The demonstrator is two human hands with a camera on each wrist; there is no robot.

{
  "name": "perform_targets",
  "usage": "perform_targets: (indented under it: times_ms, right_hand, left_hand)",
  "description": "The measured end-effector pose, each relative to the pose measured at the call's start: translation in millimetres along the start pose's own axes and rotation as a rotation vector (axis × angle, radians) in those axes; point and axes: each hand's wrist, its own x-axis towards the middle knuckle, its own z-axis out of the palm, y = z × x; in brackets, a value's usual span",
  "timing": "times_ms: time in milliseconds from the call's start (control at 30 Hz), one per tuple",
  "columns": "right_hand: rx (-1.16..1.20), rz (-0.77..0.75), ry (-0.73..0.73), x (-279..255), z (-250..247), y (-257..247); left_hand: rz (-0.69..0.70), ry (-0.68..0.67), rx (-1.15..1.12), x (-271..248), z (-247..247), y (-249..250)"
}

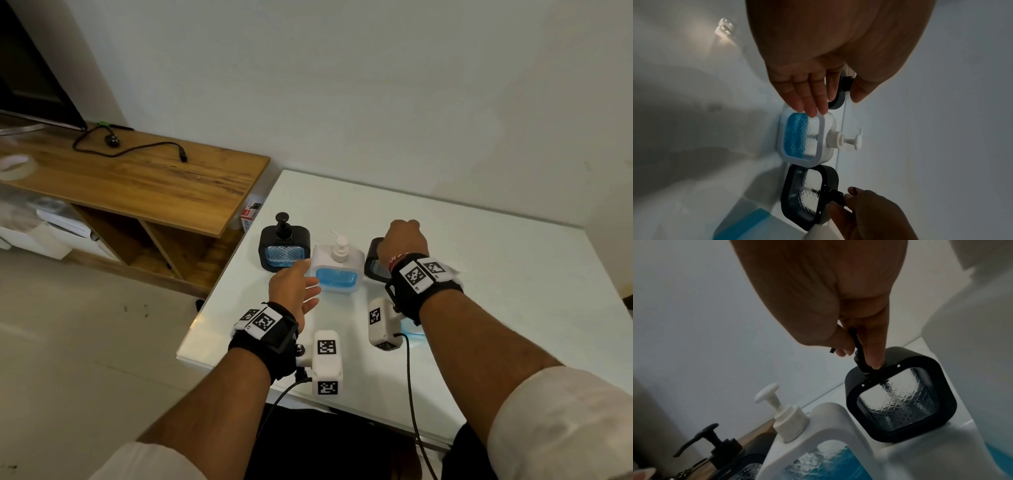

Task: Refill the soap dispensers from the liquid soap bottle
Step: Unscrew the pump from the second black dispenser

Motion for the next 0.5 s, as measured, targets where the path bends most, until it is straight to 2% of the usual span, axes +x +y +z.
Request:
perform_targets:
  times_ms: [300, 500]
  right_hand:
    - [0.058, -0.063, 0.165, -3, -26, -4]
    - [0.222, -0.112, 0.326, -17, -62, -5]
  left_hand:
    - [0.018, -0.001, 0.014, 2, -2, -1]
    - [0.053, -0.012, 0.014, 0, -2, -1]
